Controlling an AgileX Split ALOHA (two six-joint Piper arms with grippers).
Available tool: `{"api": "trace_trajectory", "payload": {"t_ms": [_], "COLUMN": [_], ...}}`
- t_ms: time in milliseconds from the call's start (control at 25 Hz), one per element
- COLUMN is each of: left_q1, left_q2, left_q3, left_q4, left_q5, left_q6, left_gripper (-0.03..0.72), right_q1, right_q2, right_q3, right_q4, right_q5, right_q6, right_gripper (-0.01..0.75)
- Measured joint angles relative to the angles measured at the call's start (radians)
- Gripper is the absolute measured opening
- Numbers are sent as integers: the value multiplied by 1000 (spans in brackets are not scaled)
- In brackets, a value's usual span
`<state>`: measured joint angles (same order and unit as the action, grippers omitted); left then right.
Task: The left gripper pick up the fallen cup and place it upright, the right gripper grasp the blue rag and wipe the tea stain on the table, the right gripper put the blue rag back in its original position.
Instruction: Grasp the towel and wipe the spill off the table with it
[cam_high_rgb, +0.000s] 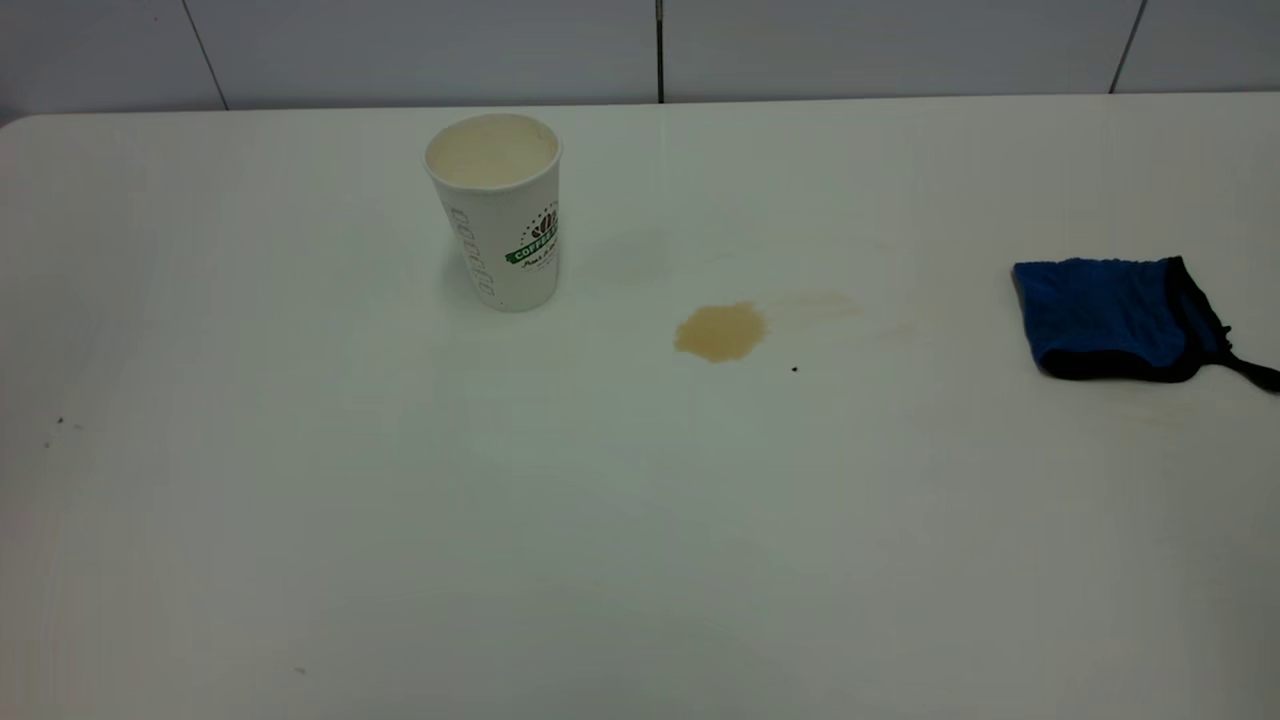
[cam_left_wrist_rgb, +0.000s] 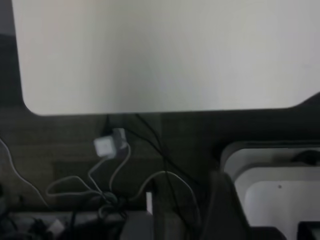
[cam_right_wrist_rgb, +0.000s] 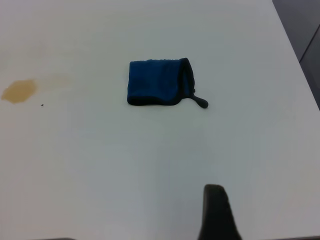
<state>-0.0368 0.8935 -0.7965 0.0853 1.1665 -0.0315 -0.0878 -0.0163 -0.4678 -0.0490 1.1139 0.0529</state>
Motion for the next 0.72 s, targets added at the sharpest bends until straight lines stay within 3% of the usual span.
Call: {"api": "trace_trajectory", "payload": {"t_ms": [160, 400, 720], "left_q1": [90, 94, 94], "left_q2": [-175, -395, -592], "left_q3": [148, 258, 270], "left_q4": [-22, -65, -74], "left_q5": [-13, -74, -73], "left_q6": [15, 21, 21], "left_gripper": [507, 507, 507], "right_q1": [0, 0, 0], "right_q2": [0, 0, 0], "right_q3": [0, 0, 0], "right_q4": [0, 0, 0], "right_q5": [0, 0, 0], "right_q6": [0, 0, 0], "right_gripper": [533, 533, 533]}}
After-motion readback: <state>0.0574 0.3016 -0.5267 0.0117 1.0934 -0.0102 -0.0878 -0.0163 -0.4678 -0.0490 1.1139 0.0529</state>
